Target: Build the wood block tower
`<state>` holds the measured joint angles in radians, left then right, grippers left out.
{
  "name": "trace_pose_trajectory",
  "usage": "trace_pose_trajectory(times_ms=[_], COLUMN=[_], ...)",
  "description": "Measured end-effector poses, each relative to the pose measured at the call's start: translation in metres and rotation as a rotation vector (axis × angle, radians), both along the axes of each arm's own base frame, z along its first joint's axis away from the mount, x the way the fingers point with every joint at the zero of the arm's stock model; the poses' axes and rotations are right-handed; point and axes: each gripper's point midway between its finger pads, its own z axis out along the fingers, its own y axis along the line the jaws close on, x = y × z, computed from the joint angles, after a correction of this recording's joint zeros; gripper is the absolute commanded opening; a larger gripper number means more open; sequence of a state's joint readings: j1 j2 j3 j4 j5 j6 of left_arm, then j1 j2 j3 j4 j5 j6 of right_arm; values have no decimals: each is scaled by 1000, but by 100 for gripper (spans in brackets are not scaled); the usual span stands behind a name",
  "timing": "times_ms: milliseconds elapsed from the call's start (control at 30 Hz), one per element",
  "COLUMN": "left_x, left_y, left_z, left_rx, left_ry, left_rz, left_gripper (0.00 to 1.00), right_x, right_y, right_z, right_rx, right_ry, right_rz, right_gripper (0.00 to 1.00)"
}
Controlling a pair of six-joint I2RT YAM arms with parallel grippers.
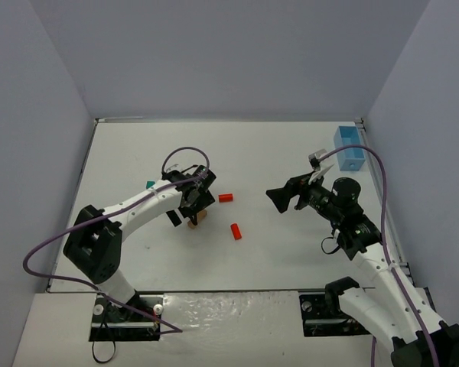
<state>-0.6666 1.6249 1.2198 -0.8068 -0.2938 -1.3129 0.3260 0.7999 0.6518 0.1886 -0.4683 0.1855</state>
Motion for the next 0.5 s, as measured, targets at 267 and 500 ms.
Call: trace_pose_trajectory(times_ms=[267,500], left_x=[3,1], left_y=[-3,-6], left_z=[-9,-34], left_rx=[-20,2], left_ry=[7,81], left_rz=[89,97], left_gripper=[97,97], right_x=[-2,-3], right_y=[0,0], right_z=[1,3], right_rx=[5,7], right_ry=[-3,-10], right_rz=[0,3], right_gripper=[100,100])
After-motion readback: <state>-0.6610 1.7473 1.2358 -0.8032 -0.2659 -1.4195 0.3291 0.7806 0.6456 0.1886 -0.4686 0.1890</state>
